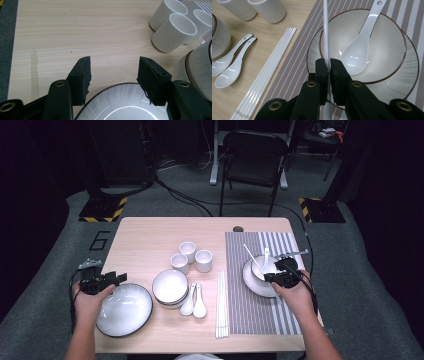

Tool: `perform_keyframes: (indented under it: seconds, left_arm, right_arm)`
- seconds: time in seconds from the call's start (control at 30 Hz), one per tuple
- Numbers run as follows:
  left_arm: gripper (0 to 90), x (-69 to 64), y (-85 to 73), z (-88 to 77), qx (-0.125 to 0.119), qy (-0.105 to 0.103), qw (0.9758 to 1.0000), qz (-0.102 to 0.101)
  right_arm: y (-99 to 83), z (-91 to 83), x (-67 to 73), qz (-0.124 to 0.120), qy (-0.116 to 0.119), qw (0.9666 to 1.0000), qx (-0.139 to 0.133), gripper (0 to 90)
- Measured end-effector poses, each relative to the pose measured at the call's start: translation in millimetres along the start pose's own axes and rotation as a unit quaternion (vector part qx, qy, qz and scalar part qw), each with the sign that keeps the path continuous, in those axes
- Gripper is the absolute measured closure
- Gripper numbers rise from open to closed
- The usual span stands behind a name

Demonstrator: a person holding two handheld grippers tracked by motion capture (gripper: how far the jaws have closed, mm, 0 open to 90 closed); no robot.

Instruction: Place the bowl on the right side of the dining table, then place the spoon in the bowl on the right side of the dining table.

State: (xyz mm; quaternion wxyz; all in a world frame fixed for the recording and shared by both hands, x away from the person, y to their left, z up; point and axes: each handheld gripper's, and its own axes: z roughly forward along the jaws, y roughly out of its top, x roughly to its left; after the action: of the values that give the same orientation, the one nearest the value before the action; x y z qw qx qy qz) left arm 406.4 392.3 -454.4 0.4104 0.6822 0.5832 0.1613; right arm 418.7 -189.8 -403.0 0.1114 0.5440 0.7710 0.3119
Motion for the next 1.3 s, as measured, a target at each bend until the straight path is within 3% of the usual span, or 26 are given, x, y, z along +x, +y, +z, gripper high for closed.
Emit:
perform_keyframes:
  seconds: [0.1,0.97,1.0,1.3]
  left_arm:
    - [44.3,0.7,0.7,-0.3,-0.008,-0.001,1.0,-0.002]
    - [44.3,-1.8,0.0,-1.0,-0.001,0.002,1.0,0.002]
    - [44.3,-2.0,0.0,-1.2,0.0,0.002,1.0,0.001]
    - [44.4,-2.4,-0.7,-2.1,-0.003,0.003,1.0,0.001]
  right_arm:
    - [2.1,-1.8,-1.6,0.0,-0.003,1.0,-0.003,85.3]
    - [-0.1,-11.8,-29.6,0.045,-0.019,0.9987,-0.013,85.3]
    - [0.0,-11.3,-31.5,0.037,-0.021,0.9989,-0.018,85.2]
    - [2.4,-11.8,-40.1,0.045,-0.029,0.9984,-0.016,85.2]
